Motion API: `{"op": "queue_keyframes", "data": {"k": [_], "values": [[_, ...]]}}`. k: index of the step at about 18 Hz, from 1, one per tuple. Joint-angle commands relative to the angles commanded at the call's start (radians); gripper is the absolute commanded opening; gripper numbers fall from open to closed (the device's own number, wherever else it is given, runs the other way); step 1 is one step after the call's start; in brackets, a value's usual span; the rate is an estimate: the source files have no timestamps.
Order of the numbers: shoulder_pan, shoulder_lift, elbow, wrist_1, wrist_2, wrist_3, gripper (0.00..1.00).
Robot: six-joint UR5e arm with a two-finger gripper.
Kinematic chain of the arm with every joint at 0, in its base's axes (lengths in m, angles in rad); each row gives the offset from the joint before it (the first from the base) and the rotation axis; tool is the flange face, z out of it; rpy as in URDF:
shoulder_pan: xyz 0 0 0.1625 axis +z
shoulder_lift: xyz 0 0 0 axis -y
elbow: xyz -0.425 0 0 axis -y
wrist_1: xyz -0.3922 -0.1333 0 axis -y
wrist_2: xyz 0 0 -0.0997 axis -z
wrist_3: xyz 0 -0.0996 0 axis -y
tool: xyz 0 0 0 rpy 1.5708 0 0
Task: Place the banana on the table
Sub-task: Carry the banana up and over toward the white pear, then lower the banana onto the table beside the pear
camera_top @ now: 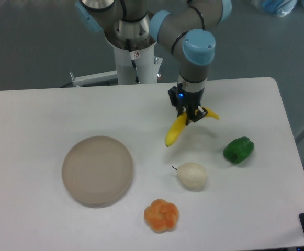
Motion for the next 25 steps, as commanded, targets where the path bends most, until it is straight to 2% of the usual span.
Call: {"op": "queue_keyframes", "data": {"k": [7,13,18,25], "values": [[-0.045,-0.065,-0.015,0.061,0.006,-0.037,0.15],[-0.042,-0.098,0.001,0.063,0.017,-0.028,0.15],[-0.054,-0.143,0.040,0.069,0.031,-0.028,0.15],[-0.058,-0.155,0.048,0.069,0.032,-0.027,0.15]]}}
